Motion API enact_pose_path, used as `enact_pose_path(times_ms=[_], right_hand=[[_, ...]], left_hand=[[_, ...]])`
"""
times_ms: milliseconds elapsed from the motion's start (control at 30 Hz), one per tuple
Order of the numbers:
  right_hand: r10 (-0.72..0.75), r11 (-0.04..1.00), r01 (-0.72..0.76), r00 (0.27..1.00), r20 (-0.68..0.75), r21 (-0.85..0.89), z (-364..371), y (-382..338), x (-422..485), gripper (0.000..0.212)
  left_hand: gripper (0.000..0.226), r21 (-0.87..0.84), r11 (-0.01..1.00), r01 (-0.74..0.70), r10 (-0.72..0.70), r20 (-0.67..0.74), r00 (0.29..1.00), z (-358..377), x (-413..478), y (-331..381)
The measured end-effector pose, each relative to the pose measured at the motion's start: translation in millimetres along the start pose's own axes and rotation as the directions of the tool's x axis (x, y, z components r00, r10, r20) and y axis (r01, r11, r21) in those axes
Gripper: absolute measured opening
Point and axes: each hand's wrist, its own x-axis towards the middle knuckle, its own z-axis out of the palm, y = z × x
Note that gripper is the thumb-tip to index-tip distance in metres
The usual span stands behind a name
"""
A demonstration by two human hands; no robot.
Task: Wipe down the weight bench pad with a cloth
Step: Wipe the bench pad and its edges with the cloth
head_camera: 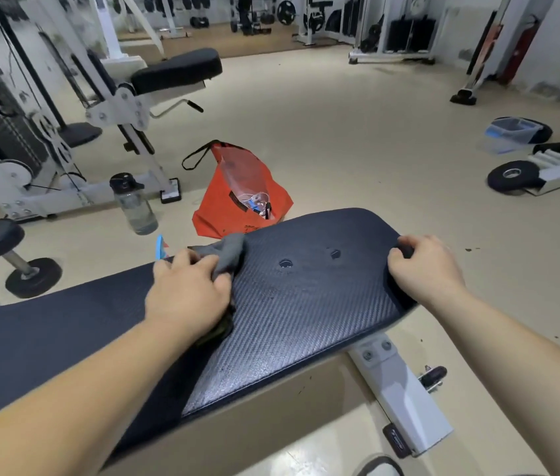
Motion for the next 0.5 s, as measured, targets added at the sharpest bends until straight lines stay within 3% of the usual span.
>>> enact_pose_path(times_ms=[67, 167, 200, 267, 333, 400, 433, 500], right_hand=[[0.027, 1.000, -0.027, 1.000, 0.002, 0.006, -1, 3, 0, 0.037], [0.048, 0.999, -0.048, 0.999, 0.027, 0.021, -2, 5, -1, 0.040], [0.050, 0.998, -0.051, 0.998, 0.034, 0.028, -3, 4, -2, 0.040], [0.048, 0.998, -0.050, 0.998, 0.033, 0.045, -4, 3, -2, 0.037], [0.043, 0.996, -0.045, 0.999, 0.023, 0.078, -6, 4, -1, 0.034], [0.060, 0.992, -0.061, 0.998, 0.008, 0.115, -8, 8, 2, 0.036], [0.069, 0.990, -0.068, 0.998, -0.004, 0.126, -8, 10, 5, 0.036], [0.075, 0.987, -0.069, 0.997, -0.035, 0.145, -9, 14, 9, 0.033]], left_hand=[[0.048, 0.101, 0.993, -0.062, 0.064, -0.017, 0.998, 11, -17, 26], [0.049, 0.133, 0.893, -0.430, 0.436, -0.015, 0.900, 15, -42, 44], [0.047, 0.106, 0.860, -0.499, 0.502, 0.009, 0.865, 12, -33, 41], [0.047, 0.087, 0.874, -0.478, 0.475, 0.051, 0.878, 9, -2, 34], [0.044, 0.054, 0.961, -0.270, 0.269, 0.032, 0.963, 9, 24, 37], [0.040, 0.017, 0.997, -0.078, 0.078, -0.011, 0.997, 18, 26, 61], [0.040, 0.041, 0.995, -0.091, 0.092, -0.027, 0.995, 23, 18, 76], [0.044, 0.111, 0.941, -0.320, 0.324, -0.026, 0.946, 32, -6, 103]])
